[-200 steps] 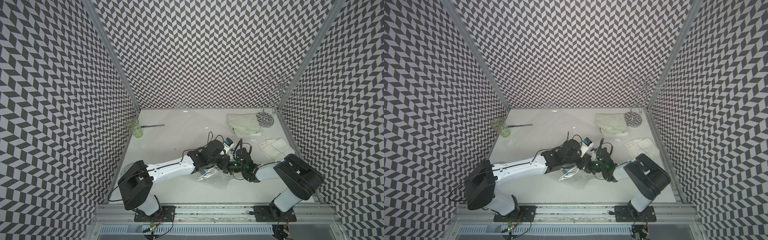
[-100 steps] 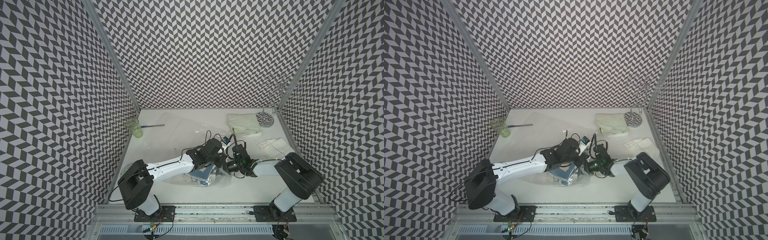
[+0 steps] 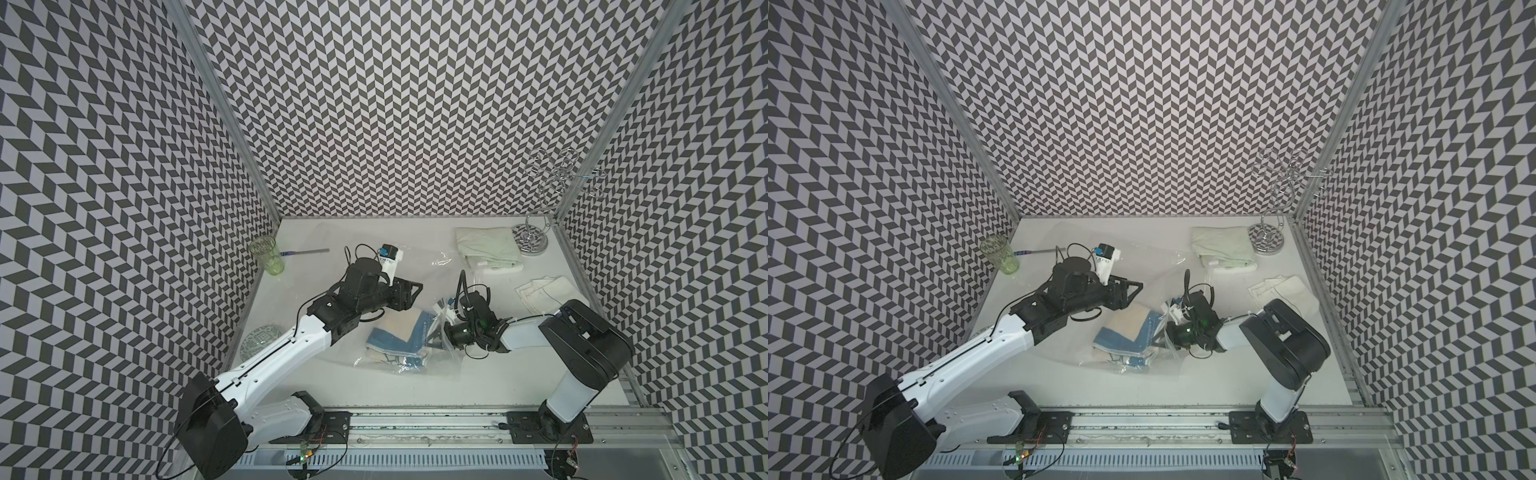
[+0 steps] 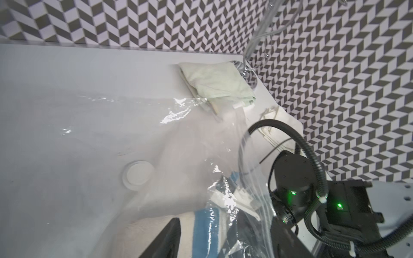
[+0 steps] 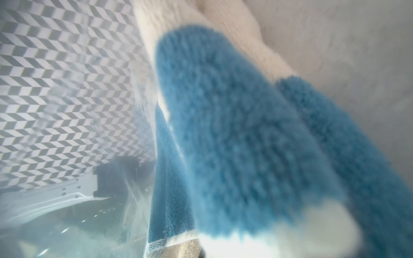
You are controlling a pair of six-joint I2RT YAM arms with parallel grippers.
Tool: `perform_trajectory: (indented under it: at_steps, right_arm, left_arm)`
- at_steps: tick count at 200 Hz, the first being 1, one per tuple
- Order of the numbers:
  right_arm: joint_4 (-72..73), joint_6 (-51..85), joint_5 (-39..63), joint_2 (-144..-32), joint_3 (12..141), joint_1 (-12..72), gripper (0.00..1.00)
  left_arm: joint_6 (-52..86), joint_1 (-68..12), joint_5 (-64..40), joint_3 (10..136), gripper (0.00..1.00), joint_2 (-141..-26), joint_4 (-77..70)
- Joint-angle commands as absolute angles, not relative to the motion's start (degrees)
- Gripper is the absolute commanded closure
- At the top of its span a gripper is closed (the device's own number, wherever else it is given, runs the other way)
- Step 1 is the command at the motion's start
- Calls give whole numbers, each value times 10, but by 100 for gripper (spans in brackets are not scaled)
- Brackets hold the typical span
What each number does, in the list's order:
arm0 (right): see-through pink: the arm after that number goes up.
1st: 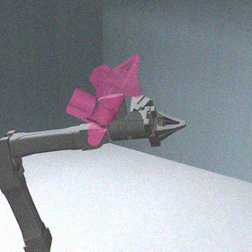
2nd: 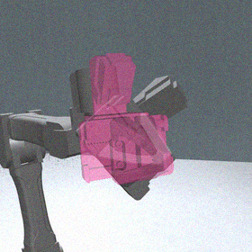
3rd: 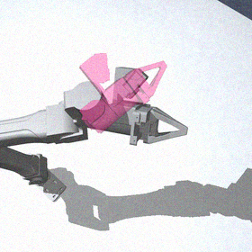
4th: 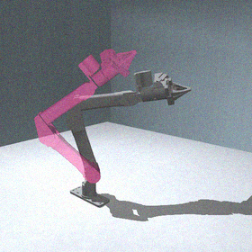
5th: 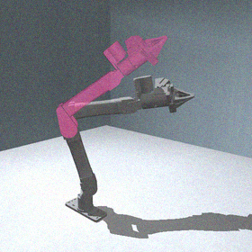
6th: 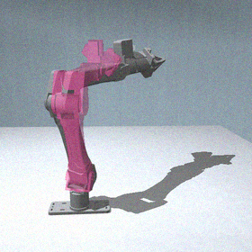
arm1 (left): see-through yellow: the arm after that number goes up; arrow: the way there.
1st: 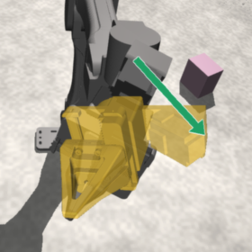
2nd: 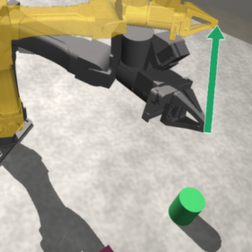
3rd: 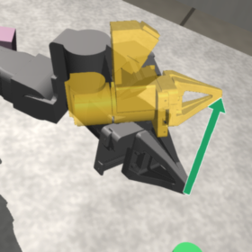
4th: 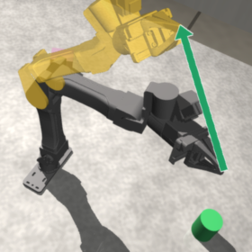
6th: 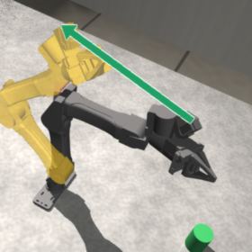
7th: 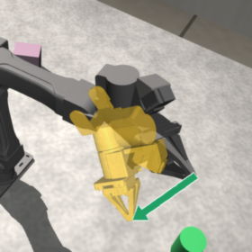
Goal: Place the folded towel into the vacuum bag
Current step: Place the towel in the vacuum bag.
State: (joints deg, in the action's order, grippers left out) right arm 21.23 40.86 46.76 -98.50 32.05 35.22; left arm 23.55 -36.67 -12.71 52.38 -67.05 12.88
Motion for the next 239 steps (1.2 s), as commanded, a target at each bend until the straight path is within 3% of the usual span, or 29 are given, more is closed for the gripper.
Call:
perform_trajectory:
  at_steps: [1,41,91,124,239]
  right_arm:
    - [225,402,449,-981,331,351,100]
    - [234,409,451,-970,322,351,100]
    - [223,410,453,-951,322,350,100]
    - [208,407,447,-937,323,350,100]
    - [245,471,419,-909,267,372,100]
  left_arm:
    - [236,-359,-168,519,34,-672,132]
    - [229,-333,-148,505,35,-686,146]
    - [326,-201,-91,433,36,-706,133]
    - [364,-156,-50,418,37,-764,99]
    - [430,-121,-76,430,40,-1024,-55]
